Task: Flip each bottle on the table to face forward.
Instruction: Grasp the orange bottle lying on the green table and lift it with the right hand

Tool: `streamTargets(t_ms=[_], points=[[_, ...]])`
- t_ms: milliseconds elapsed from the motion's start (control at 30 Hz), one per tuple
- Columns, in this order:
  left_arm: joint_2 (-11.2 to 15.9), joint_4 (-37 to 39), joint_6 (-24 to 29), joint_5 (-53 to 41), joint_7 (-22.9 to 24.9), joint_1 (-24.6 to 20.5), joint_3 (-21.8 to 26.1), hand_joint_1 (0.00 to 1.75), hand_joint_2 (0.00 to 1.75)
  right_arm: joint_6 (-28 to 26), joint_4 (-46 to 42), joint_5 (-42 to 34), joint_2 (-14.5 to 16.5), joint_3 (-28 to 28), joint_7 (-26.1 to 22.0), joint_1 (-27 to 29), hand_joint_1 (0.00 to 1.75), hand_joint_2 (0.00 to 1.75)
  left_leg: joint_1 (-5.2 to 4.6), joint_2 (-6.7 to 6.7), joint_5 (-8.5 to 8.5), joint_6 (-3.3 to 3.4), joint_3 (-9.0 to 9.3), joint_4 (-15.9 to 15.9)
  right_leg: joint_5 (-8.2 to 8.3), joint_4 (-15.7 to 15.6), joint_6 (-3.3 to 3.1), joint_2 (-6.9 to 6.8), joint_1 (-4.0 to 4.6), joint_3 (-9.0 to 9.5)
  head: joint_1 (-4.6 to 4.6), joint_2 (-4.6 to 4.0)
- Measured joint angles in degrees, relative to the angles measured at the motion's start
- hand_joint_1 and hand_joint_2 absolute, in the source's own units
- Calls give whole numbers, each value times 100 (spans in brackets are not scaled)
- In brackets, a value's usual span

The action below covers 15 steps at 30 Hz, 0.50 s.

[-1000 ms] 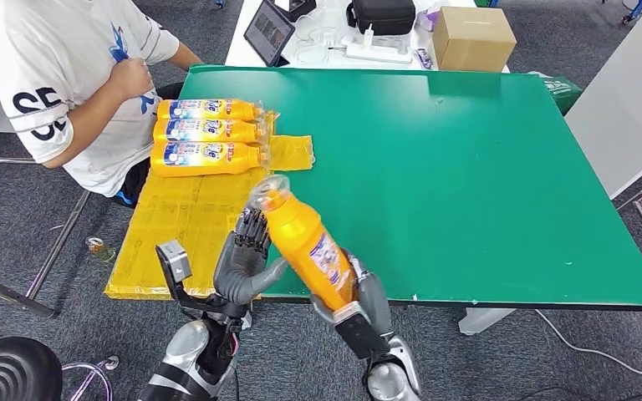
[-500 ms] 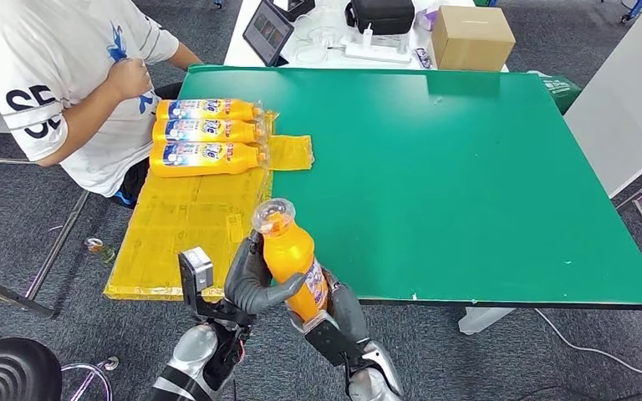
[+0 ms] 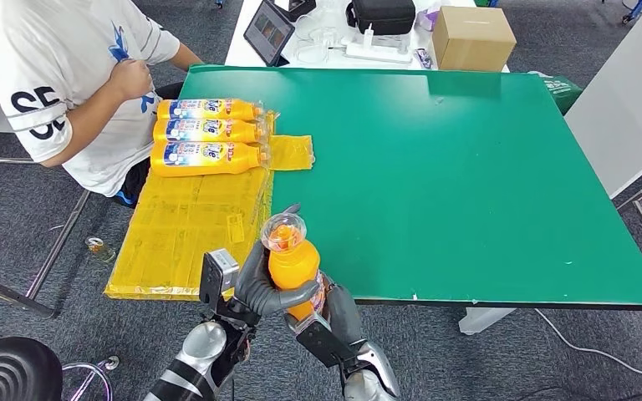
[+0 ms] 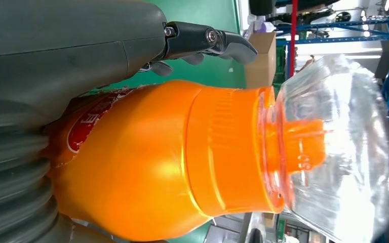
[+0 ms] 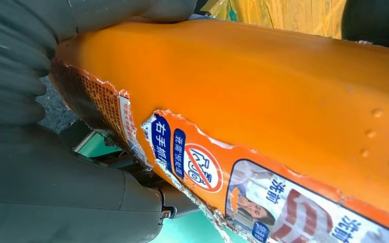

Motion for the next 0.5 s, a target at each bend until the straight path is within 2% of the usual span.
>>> streamTargets(t_ms=[433, 467, 500], points=[[0, 203, 3, -3, 42, -71, -4, 0, 175, 0, 13, 13, 0, 10, 22, 2, 175, 175, 0, 0, 0, 0, -1, 0, 0, 0, 0, 0, 0, 0, 1, 0], [0, 222, -4, 0, 43, -77, -4, 1, 175, 2, 15, 6, 0, 14, 22, 2, 175, 175, 0, 0, 0, 0, -1, 0, 0, 0, 0, 0, 0, 0, 1, 0], [0, 242, -17, 13, 45, -81, -4, 10, 175, 4, 19, -3, 0, 19, 22, 3, 175, 175, 0, 0, 0, 0, -1, 0, 0, 0, 0, 0, 0, 0, 0, 0]])
